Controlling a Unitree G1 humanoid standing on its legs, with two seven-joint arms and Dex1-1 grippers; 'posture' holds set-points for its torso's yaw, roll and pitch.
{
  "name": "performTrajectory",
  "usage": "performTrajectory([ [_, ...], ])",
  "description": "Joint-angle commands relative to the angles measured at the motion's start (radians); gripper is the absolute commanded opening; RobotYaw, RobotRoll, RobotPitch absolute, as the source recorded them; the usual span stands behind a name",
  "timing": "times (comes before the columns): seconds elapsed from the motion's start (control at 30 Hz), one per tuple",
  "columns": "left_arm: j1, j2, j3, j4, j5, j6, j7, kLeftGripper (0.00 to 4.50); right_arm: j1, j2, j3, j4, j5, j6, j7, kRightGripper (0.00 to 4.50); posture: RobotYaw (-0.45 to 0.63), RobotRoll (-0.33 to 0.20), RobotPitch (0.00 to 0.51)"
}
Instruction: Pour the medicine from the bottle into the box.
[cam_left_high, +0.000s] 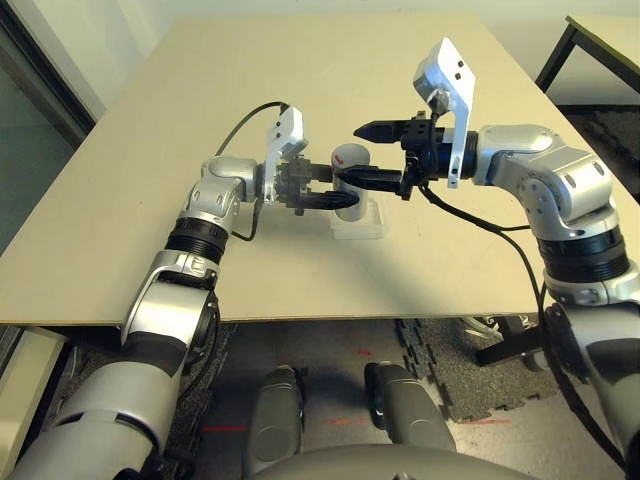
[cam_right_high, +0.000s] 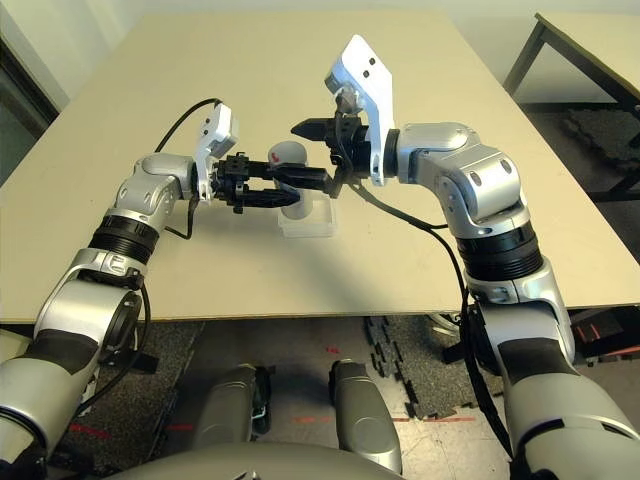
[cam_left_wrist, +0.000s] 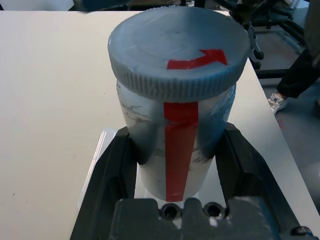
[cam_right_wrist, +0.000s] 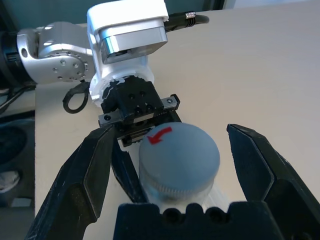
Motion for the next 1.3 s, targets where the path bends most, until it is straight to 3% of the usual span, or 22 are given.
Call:
performTrajectory([
  [0.03,-0.013,-0.003,-0.003,-0.006,0.012,-0.004,-0.003,2.4,-0.007,0.009,0.021,0.023,-0.02,-0.019,0.018,4.5,-0.17,0.0,0.089],
  [0.2,-0.012,-0.003,-0.003,-0.008,0.011,-0.003,-0.001,2.4,-0.004,0.023,0.024,0.035,-0.032,-0.019,0.029,4.5,-0.17,0.0,0.091],
  [0.3,-0.009,-0.002,-0.003,-0.01,0.012,-0.003,-0.002,2.4,-0.001,0.033,0.014,0.035,-0.032,-0.002,0.016,3.86,-0.17,0.0,0.091],
  [0.43,-0.01,-0.002,-0.003,-0.006,0.013,-0.004,-0.003,2.4,-0.002,0.044,0.002,0.032,-0.028,0.022,0.001,2.58,-0.17,0.0,0.09],
  [0.73,-0.007,-0.003,-0.008,0.003,0.021,-0.014,-0.005,2.4,-0.031,0.058,-0.037,0.007,0.006,0.084,-0.013,2.58,-0.17,0.0,0.086],
  [1.07,0.001,0.001,-0.015,0.021,0.055,-0.056,0.023,2.4,-0.149,0.084,-0.137,0.055,0.044,0.141,-0.088,2.58,-0.17,0.0,0.074],
  [1.3,-0.058,-0.014,0.057,0.112,0.065,-0.117,0.234,2.4,-0.094,0.086,-0.148,0.178,-0.058,-0.001,-0.199,2.58,-0.17,0.0,0.067],
])
